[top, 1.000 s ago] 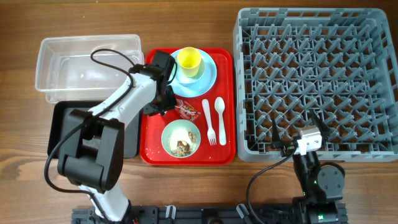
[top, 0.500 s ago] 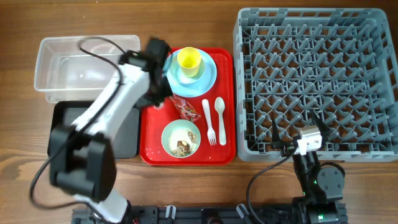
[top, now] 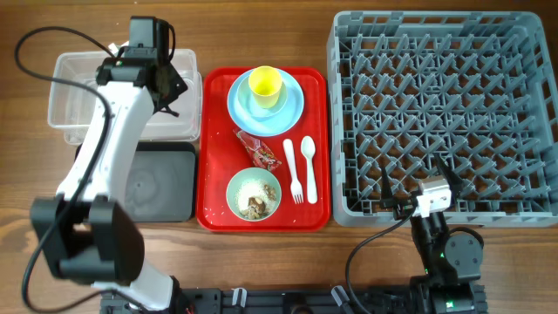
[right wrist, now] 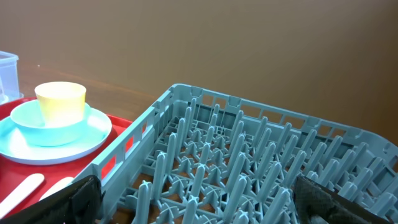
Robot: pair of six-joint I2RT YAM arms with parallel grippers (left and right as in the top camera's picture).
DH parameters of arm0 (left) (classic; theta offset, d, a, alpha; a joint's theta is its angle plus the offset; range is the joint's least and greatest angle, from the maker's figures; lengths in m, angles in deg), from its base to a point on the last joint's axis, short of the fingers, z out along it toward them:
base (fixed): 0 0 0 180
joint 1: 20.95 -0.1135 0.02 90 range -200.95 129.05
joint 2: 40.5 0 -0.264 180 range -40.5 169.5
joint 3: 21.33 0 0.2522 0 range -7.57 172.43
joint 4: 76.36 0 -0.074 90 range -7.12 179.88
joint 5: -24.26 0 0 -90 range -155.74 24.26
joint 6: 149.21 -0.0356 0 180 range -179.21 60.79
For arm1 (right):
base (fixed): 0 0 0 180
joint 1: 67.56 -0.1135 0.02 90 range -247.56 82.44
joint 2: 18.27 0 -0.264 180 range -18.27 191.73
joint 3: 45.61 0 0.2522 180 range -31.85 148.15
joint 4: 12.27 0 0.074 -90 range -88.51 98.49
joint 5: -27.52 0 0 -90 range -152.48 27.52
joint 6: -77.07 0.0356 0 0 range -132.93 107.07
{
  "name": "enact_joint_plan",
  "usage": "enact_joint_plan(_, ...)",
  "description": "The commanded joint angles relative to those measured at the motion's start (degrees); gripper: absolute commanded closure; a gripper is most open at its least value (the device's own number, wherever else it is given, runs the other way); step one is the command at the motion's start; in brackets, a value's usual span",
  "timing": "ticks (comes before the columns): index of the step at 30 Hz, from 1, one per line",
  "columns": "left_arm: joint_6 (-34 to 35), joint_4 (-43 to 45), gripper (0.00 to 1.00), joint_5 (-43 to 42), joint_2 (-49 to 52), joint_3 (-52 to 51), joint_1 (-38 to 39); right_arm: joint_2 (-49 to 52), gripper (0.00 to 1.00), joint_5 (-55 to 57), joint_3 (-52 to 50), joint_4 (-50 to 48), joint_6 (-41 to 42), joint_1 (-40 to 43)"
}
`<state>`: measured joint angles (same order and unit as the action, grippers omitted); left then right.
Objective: Sort waste into correct bins and load items into the dishwasher rack
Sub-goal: 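Carry the tissue left and drop it into the clear bin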
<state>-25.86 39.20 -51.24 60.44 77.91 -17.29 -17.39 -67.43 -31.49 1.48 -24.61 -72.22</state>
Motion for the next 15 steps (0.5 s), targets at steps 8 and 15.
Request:
enact_joint_plan(8, -0.1, 0.2, 0.19, -2.8, 0.2, 0.1, -4.0, -0.3, 0.0, -0.7, -0.1, -0.3, -0.3, 0.3)
enact_joint_plan(15, -0.1, -9.4, 0.28, -30.3, -6.6, 0.1, 0.6, -0.3, 0.0, -0.7, 0.0, -0.3, -0.3, 0.3)
